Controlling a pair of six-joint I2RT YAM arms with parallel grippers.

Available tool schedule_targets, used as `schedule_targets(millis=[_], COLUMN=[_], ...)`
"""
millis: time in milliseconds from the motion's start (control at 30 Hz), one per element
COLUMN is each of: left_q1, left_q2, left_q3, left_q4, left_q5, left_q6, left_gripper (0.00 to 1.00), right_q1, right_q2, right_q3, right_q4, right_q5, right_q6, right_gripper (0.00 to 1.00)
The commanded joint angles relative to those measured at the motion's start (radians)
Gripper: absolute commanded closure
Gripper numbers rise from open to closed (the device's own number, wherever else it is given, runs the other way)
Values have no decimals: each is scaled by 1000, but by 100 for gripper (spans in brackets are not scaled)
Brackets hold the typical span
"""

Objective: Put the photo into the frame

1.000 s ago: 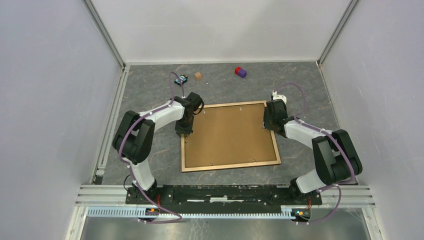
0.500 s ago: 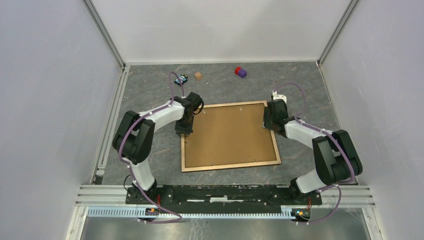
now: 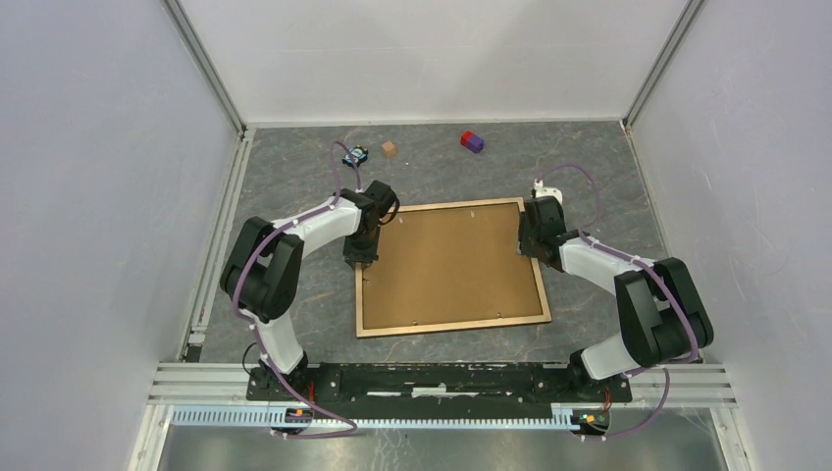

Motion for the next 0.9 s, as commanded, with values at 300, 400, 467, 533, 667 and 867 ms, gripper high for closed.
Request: schedule_targets(millis=[300,400,467,533,667,867], left_q1=[7,7,7,7,7,11], left_q2=[-9,-17,-19,-19,-27,-94], left_q3=[2,-1,-4,-4,6,27], left_q4=[18,20,21,20,19,13], left_q5=[32,30,32,36,35,16], left_q6=[28,28,27,28,36,61], left_gripper=[98,98,98,98,97,53], right_q1=[0,1,2,1,0,1], right_q2=[54,55,54,59,54,14], right_q3=[-8,-14,-21,-19,-16,-28], right_q4=[-9,5,21,19,18,10], right_q5=[80,66,61,55,30,-31], right_q6=[-4,-3,-3,-6,-11,-28], right_gripper=[57,58,59,60,61,46])
